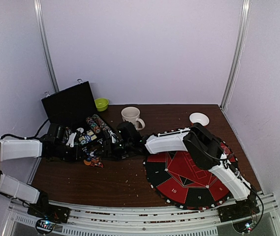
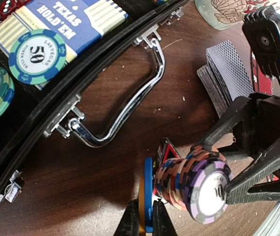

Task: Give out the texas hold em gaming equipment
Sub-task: Pick up the big blind button from the center of the board.

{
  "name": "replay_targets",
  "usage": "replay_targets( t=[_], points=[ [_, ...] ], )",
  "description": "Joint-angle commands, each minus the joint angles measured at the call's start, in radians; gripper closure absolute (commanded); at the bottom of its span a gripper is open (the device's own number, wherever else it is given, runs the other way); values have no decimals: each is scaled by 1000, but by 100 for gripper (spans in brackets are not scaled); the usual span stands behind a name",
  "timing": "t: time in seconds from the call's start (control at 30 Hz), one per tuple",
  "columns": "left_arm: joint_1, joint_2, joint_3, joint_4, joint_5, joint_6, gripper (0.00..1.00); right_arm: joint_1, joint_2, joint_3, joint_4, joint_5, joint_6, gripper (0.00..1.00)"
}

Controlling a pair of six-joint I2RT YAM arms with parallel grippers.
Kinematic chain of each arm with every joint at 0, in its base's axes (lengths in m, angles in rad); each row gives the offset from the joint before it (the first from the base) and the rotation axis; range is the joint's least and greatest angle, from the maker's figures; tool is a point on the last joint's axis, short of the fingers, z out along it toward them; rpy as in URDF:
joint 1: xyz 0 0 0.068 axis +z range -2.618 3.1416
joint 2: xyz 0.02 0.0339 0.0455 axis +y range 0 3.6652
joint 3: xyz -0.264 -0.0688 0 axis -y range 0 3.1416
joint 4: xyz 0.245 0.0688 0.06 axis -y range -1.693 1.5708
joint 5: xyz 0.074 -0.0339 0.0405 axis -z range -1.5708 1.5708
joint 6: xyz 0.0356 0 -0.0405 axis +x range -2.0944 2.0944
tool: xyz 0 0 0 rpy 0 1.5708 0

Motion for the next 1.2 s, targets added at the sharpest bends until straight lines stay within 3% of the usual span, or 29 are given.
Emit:
replay_targets(
  t=[0.0,1.17],
  points=[
    [-9,11,13,49,16,9,100,7,23,9,-28,15,-18,48],
    [-47,53,71,41,-47,62,100,8,-34,-19,-40,27,-56,44]
  ],
)
